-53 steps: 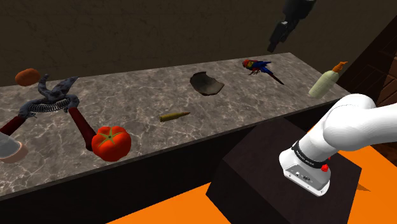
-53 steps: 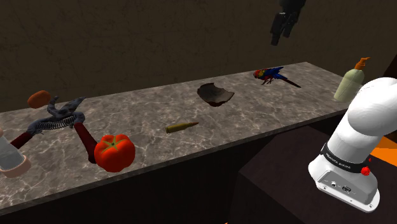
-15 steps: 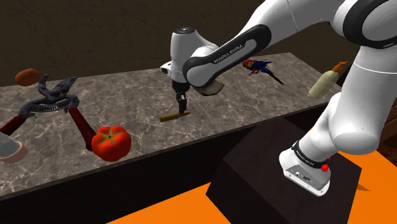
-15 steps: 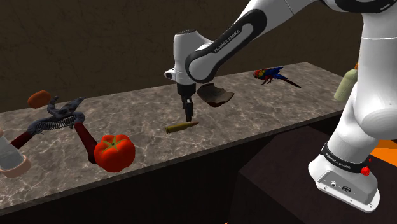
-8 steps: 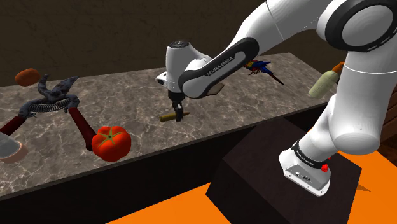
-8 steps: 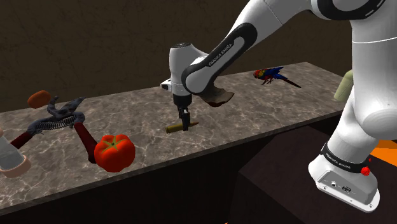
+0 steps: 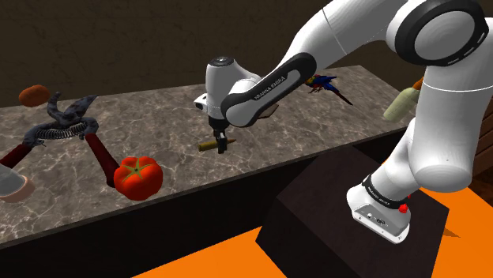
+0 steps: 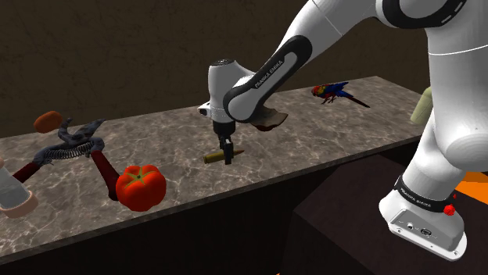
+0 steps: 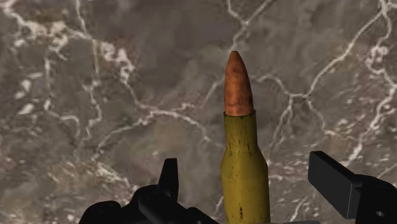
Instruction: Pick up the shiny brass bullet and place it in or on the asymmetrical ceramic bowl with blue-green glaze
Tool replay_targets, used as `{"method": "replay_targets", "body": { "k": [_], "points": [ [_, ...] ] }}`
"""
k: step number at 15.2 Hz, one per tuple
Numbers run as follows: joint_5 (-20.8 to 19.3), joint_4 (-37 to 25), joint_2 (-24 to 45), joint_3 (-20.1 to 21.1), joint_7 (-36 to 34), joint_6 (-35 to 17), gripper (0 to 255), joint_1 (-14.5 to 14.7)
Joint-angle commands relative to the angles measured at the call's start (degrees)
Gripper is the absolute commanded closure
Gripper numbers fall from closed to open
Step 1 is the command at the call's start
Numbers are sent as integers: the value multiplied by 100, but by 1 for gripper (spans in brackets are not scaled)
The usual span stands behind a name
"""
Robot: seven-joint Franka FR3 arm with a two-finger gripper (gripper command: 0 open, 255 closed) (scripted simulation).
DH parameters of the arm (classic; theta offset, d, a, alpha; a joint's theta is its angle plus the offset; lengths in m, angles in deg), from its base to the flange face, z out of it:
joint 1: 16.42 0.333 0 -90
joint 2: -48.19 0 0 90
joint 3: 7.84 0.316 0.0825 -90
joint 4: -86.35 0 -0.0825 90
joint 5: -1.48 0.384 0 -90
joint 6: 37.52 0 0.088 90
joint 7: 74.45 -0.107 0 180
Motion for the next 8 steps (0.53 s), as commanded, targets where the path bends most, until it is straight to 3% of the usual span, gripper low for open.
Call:
{"method": "replay_targets", "body": {
  "k": [1, 2, 3, 8],
  "points": [
    [0, 1, 1, 0, 0, -2, 0, 0],
    [0, 0, 0, 0, 0, -1, 0, 0],
    [0, 0, 0, 0, 0, -1, 255, 0],
    [0, 1, 0, 0, -1, -1, 255, 1]
  ]
}}
